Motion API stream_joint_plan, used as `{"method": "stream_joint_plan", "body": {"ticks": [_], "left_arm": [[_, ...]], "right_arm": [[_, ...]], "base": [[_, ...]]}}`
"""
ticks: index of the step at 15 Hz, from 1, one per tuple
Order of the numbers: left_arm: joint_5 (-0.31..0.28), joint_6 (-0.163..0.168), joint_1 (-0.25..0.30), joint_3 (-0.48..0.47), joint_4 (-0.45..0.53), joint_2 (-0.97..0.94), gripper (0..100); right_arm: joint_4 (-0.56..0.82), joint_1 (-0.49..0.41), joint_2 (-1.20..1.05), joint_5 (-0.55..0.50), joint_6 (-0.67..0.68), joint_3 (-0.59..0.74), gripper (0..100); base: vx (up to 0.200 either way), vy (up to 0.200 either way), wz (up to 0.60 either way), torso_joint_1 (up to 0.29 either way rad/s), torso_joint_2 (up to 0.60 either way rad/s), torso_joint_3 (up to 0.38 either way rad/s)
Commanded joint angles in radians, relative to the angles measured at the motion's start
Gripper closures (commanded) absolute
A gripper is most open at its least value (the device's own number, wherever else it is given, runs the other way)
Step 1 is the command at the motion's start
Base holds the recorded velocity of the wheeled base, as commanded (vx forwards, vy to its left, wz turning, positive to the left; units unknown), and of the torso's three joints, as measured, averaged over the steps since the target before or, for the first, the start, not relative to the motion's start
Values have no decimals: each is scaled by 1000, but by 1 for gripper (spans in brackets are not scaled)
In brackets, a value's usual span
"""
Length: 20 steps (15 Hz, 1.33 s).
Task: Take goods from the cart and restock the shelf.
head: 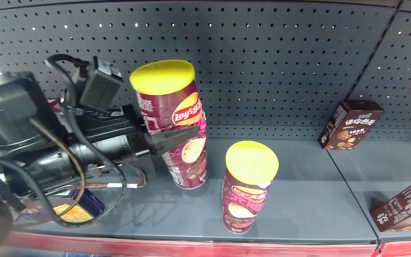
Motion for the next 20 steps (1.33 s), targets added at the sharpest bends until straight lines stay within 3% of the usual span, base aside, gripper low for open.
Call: {"method": "stream_joint_plan", "body": {"ticks": [1, 2, 4, 6, 8, 9, 11, 12, 13, 16, 20], "left_arm": [[0, -3, -1, -131, -7, 148, 100], [-10, -8, -4, -200, 110, 156, 100], [-36, 0, 8, -301, 229, 205, 100], [-39, 1, 12, -352, 281, 246, 100], [-42, 18, 12, -392, 278, 301, 100], [-43, 46, 23, -418, 275, 328, 100], [-126, 113, 46, -447, 275, 355, 100], [-140, 153, 52, -456, 275, 367, 100], [-135, 172, 52, -470, 274, 383, 100], [-89, 170, 46, -487, 225, 416, 100], [-79, 161, 45, -493, 182, 455, 100]], "right_arm": [[-1, 1, 2, 0, 0, 0, 0], [-1, 1, 2, 0, 0, 0, 0], [-1, 1, 2, 0, 0, 0, 0], [1, 1, 2, 0, 0, 0, 0], [1, 1, 2, 0, 0, 0, 0], [1, -1, 2, 0, 0, 0, 0], [-1, 1, 2, 0, 1, 0, 0], [-1, 1, 2, 0, 1, 0, 0], [1, 1, 2, 0, 0, 0, 0], [1, 1, 2, 0, 1, 0, 0], [-1, -1, 2, 0, 0, 0, 0]], "base": [[0, 0, 0, 0, 0, 0], [0, 0, 0, 0, 0, 0], [0, 0, 0, 0, 0, 0], [0, 0, 0, 0, 0, 0], [0, 0, 0, 0, 0, 0], [0, 0, 0, 0, 0, 0], [0, 0, 0, 0, 0, 0], [0, 0, 0, 0, 0, 0], [0, 0, 0, 0, 0, 0], [0, 0, 0, 0, 0, 0], [0, 0, 0, 0, 0, 0]]}}
